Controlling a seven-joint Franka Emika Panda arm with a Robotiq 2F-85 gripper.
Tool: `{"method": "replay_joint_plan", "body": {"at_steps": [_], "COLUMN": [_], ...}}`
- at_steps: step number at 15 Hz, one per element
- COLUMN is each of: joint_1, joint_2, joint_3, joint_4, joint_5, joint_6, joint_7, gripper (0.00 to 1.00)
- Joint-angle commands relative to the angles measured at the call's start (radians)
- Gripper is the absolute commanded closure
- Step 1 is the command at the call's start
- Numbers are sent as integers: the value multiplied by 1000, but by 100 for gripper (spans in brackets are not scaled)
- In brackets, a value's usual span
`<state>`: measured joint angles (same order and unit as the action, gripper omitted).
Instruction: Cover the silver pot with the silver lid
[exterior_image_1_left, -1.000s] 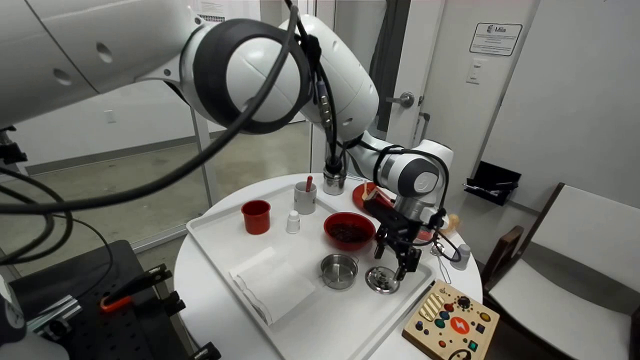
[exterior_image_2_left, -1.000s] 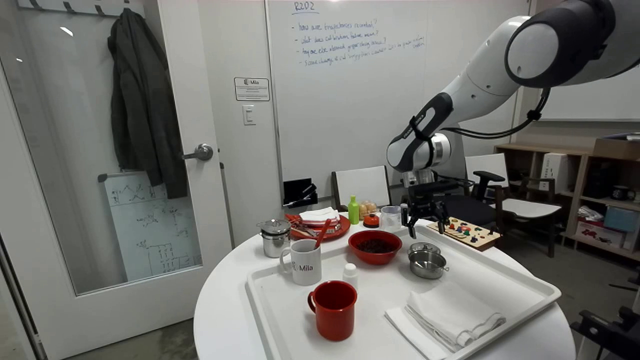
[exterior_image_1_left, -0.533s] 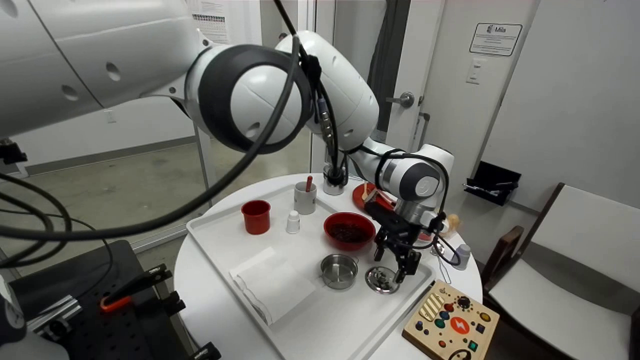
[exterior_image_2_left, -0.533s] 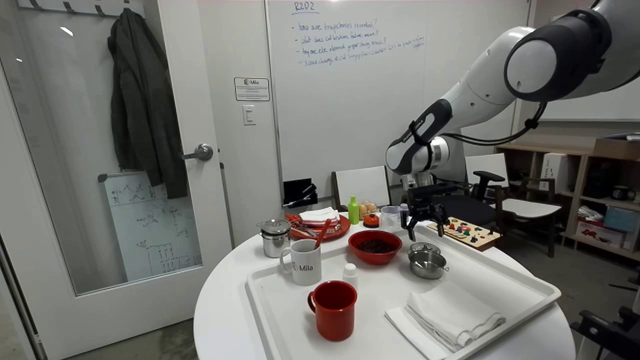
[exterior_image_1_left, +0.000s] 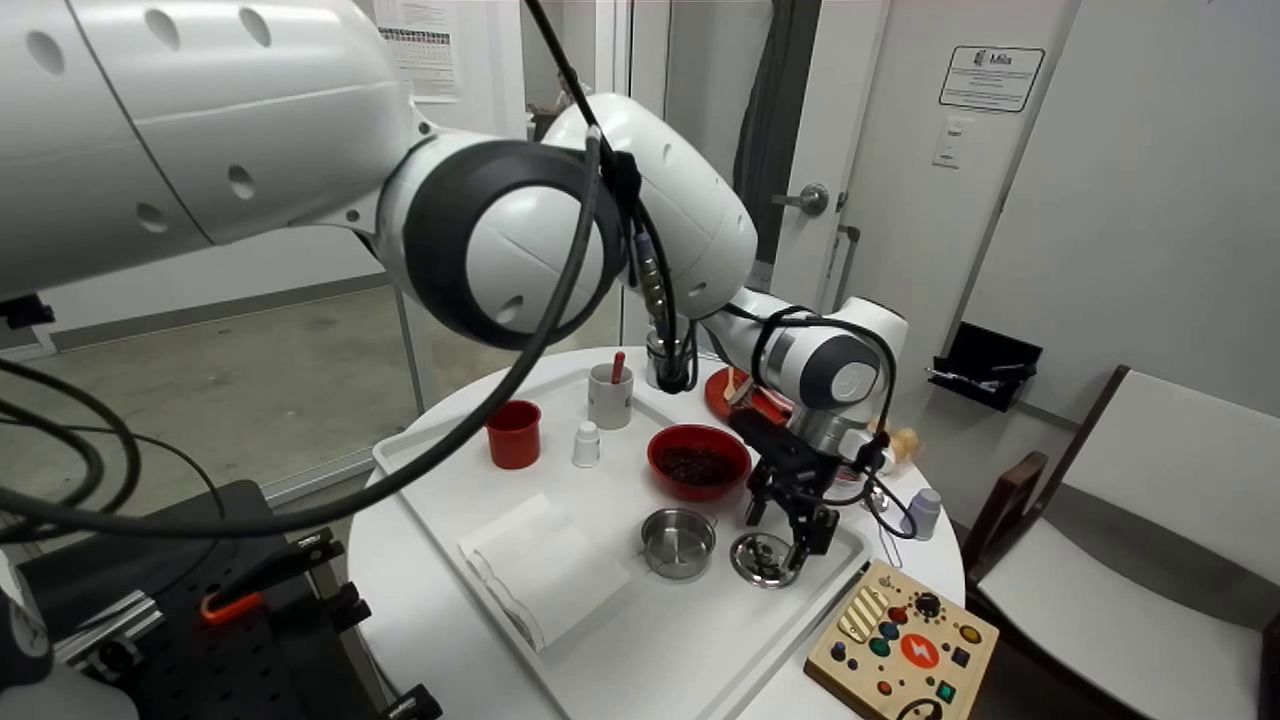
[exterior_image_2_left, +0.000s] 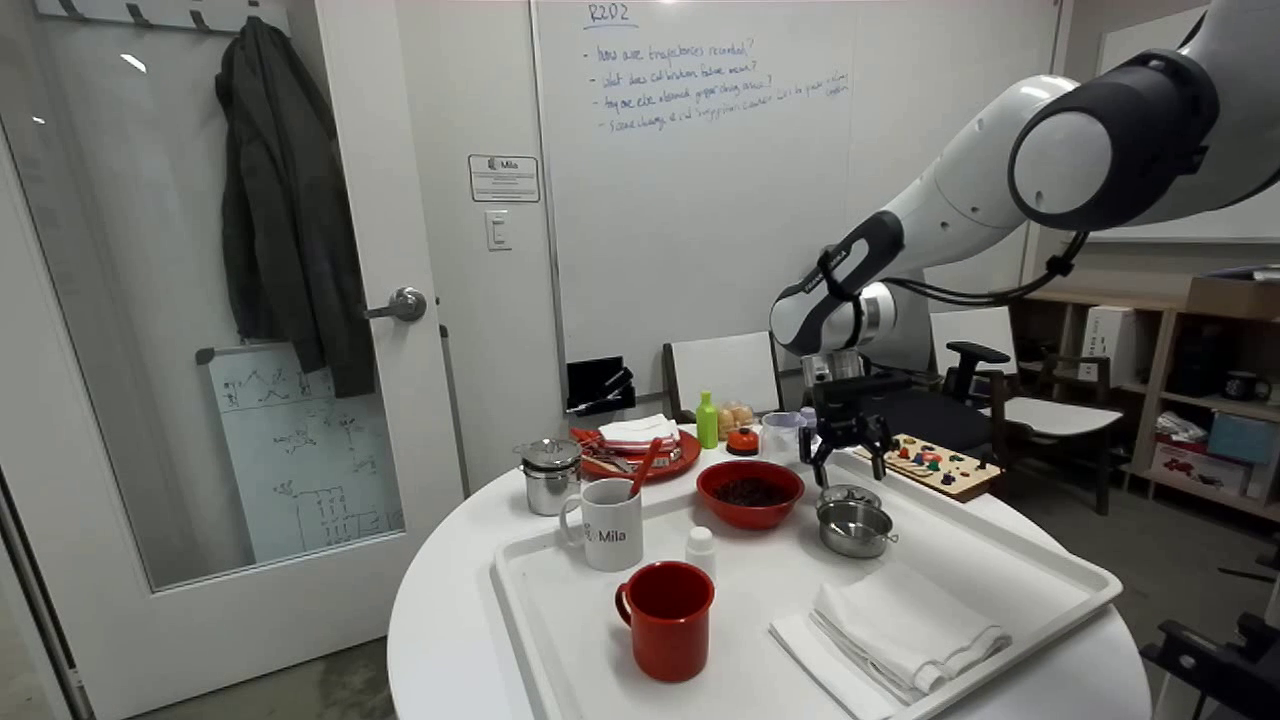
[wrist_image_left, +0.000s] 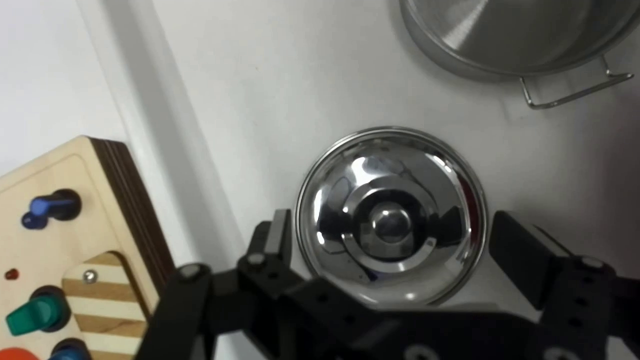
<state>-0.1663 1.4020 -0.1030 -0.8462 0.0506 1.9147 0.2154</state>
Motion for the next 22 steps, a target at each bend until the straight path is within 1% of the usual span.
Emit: {"method": "replay_joint_plan", "body": {"at_steps": [1, 3, 4, 5, 6, 7, 8, 10, 11, 12, 13, 14, 15, 16, 17, 18, 20, 22], "joint_1": [-17, -22, -21, -23, -24, -25, -25, -25, -25, -25, -25, -25, -25, -25, -25, -25, -26, -27], "joint_2": [57, 66, 58, 61, 62, 63, 63, 64, 64, 64, 64, 64, 64, 64, 64, 64, 65, 65], "joint_3": [13, 14, 15, 16, 17, 18, 18, 20, 20, 20, 21, 22, 22, 23, 23, 23, 24, 25], "joint_4": [103, 119, 107, 112, 114, 115, 117, 119, 119, 120, 121, 122, 123, 124, 125, 128, 130, 130], "joint_5": [13, 13, 14, 14, 14, 14, 13, 13, 13, 13, 13, 14, 14, 14, 14, 15, 16, 17], "joint_6": [-48, -55, -49, -50, -50, -50, -51, -52, -52, -52, -53, -54, -55, -56, -59, -63, -66, -67], "joint_7": [4, 5, 6, 7, 7, 8, 8, 9, 9, 10, 10, 10, 11, 12, 13, 14, 17, 17], "gripper": [0, 1, 4, 3, 7, 16, 22, 30, 38, 56, 61, 64, 80, 88, 91, 92, 88, 88]}}
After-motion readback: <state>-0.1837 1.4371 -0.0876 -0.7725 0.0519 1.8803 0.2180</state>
